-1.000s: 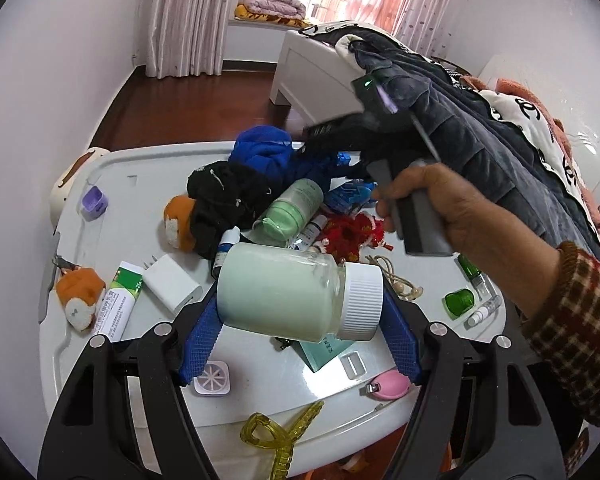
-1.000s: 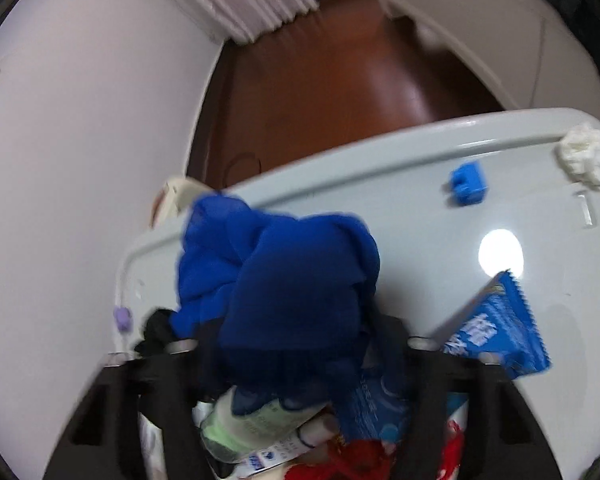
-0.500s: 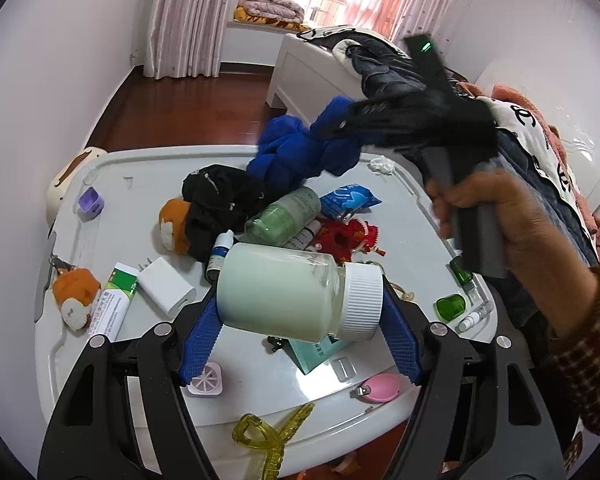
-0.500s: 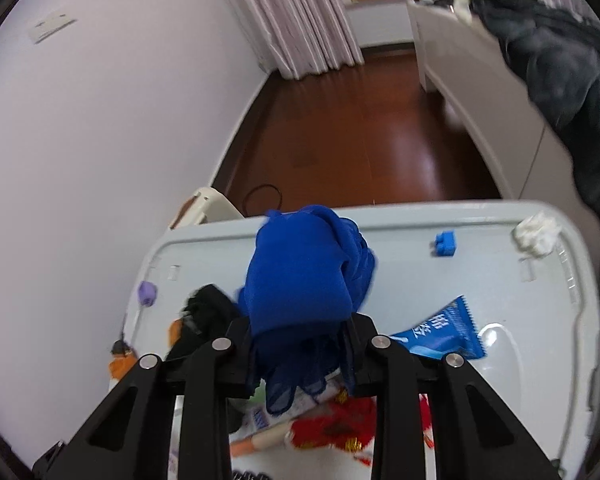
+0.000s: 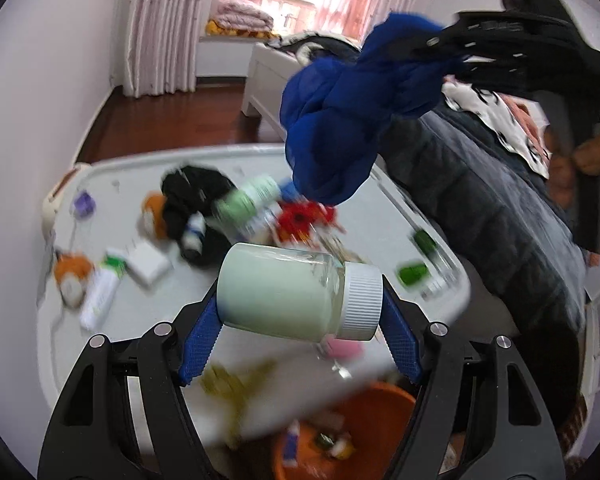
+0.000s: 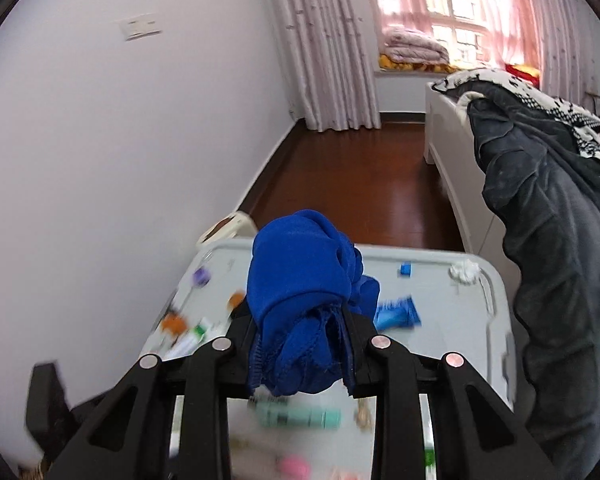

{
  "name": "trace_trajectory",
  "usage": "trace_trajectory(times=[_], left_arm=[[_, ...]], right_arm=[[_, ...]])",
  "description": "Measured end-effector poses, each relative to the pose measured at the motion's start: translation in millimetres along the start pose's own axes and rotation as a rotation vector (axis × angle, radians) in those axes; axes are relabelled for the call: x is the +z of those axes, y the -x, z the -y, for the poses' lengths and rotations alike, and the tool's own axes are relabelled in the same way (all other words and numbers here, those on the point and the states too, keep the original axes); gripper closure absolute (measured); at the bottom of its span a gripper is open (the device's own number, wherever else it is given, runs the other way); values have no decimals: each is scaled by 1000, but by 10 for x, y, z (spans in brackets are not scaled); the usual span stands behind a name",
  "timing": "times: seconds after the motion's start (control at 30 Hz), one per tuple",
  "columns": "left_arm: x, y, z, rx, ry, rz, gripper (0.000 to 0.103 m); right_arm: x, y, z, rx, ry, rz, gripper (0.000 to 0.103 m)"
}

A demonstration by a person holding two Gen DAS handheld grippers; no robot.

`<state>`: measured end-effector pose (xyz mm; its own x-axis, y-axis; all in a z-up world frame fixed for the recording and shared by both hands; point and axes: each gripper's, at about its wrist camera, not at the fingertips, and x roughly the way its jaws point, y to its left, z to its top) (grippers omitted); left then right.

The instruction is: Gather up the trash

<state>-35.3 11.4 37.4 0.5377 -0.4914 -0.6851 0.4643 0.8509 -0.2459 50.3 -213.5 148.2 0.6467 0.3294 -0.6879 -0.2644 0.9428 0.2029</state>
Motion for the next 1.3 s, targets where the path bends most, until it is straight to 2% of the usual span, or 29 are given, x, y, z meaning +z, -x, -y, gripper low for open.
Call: trace_trajectory(times=[0.1,0.2,0.33,0.43,0.5,0.57,0.67,0.77,0.9,0.97,1.1,1.17,1.3], left_arm=[[-392,90,189,-32,-8,-62,33],[-879,88,312,-50,18,-162,33],[-1385,-70,377,-87,86,-309,33],[-1632,-274,429,-106,106,-411,33],[-1679,-359,459,-74,102,-452,32],[-1691,-406,468,-60,95,-486,29],[-1683,-411,415,-19,113,-494,26],[-1574,-377,294,-33,183,-456,26],[-1374,-176,206,-6,184,-333,26],[-1160,-71,140,39,165,-265,26],[-750,-24,-44,81,189,-186,26],[-493,-23,-140,106,190,-145,26],[55,-198,-324,170,193,-85,19]], right_arm=[[-538,280,-72,15,36,-42,73],[-1142,409,-126,25,47,-108,73],[-1952,238,-141,26,55,-251,73],[-2365,-33,-146,14,53,-356,73],[-2645,-230,-106,-16,41,-424,67],[-2792,-293,-125,-52,54,-442,47],[-2795,-269,-55,-76,28,-409,30],[-2629,-189,92,-47,-31,-353,26],[-2279,-71,157,11,-73,-252,19],[-2040,-23,174,37,-94,-193,11],[-1526,-39,192,89,-129,-84,6],[-1287,-78,218,114,-151,-39,6],[-949,-222,334,138,-195,11,6]])
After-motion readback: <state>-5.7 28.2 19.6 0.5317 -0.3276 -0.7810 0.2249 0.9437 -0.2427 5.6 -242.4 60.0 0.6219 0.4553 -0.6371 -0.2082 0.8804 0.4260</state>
